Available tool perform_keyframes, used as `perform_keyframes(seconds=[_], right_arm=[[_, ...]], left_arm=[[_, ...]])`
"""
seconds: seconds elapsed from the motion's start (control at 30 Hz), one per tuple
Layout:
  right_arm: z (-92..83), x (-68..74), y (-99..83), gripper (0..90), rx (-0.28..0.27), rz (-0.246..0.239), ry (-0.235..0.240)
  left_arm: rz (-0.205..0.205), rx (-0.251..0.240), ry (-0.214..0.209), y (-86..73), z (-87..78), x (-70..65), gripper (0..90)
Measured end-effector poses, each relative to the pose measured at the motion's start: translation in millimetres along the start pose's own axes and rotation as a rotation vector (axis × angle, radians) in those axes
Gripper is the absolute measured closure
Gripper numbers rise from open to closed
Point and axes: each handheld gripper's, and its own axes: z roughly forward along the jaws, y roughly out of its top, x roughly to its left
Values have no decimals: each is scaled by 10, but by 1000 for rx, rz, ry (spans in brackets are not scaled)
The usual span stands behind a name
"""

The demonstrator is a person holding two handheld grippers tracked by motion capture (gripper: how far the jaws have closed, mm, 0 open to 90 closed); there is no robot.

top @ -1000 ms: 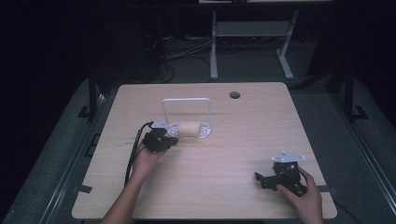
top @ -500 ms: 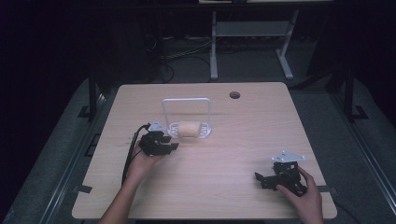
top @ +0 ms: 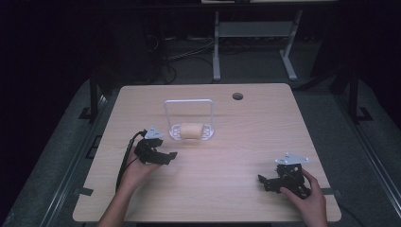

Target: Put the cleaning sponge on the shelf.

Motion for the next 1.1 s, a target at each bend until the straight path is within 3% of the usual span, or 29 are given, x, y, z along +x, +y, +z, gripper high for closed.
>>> perform_keyframes(seconds=[0.67, 1.1], right_arm=[[0, 0, 0, 7, 0, 0, 0], [0, 2, 0, 7, -1, 2, 1]], left_arm=[[-30, -26, 47, -367, -342, 82, 183], [-25, -21, 47, -703, -486, -24, 181]])
